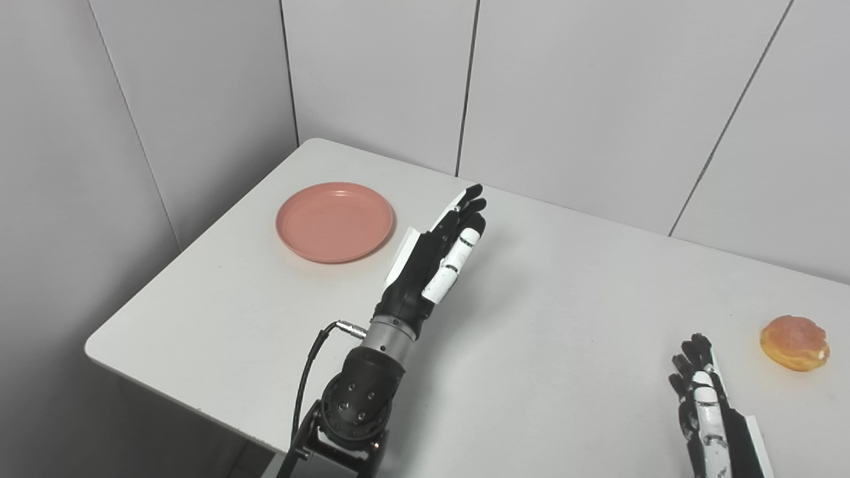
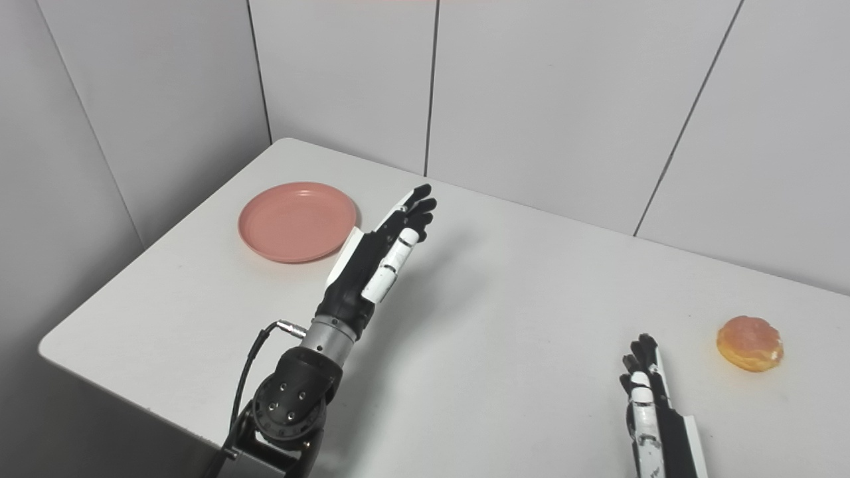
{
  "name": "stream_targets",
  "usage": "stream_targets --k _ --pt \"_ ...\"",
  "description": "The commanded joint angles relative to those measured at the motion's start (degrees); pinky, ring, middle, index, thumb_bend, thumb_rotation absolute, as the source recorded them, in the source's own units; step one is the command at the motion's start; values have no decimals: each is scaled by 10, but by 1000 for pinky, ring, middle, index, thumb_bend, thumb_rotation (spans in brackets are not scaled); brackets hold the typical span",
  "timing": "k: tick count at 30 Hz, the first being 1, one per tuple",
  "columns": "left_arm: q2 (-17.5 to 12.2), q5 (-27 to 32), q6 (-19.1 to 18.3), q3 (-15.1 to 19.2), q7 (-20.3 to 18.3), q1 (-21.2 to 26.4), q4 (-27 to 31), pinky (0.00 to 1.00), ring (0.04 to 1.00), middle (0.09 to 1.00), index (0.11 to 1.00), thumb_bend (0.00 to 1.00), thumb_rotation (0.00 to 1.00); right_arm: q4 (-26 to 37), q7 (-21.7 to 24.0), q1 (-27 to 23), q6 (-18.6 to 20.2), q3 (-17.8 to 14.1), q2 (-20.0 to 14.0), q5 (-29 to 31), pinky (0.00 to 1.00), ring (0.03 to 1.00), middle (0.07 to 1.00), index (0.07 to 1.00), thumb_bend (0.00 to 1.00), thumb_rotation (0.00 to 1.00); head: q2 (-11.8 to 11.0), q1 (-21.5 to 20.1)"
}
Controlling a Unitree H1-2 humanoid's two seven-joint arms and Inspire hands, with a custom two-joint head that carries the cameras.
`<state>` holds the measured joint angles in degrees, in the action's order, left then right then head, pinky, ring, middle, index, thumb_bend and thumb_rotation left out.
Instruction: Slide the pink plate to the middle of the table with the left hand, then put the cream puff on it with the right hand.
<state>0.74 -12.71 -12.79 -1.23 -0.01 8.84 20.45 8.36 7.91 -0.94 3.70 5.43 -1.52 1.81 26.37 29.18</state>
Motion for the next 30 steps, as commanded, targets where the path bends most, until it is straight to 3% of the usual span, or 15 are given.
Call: stream_targets --k 1,8,18,30 --pt "-6 3 9 7 8 32 12 888 904 921 910 458 1000 12 0 -13 -8 0 2 3 1000 1000 1000 1000 0 1000 1 0" --pt "-34 18 25 43 9 73 -13 880 907 928 916 454 1000 22 -3 -12 8 1 4 -1 1000 1000 1000 1000 0 1000 4 -1" --pt "-67 51 28 94 19 117 -47 929 909 924 921 486 1000 16 -2 -14 -3 -2 2 3 1000 1000 1000 1000 0 1000 5 0" --pt "-113 67 33 136 37 139 -67 868 893 922 918 432 1000 16 2 -15 -2 -2 -2 1 1000 1000 1000 1000 0 1000 9 1"
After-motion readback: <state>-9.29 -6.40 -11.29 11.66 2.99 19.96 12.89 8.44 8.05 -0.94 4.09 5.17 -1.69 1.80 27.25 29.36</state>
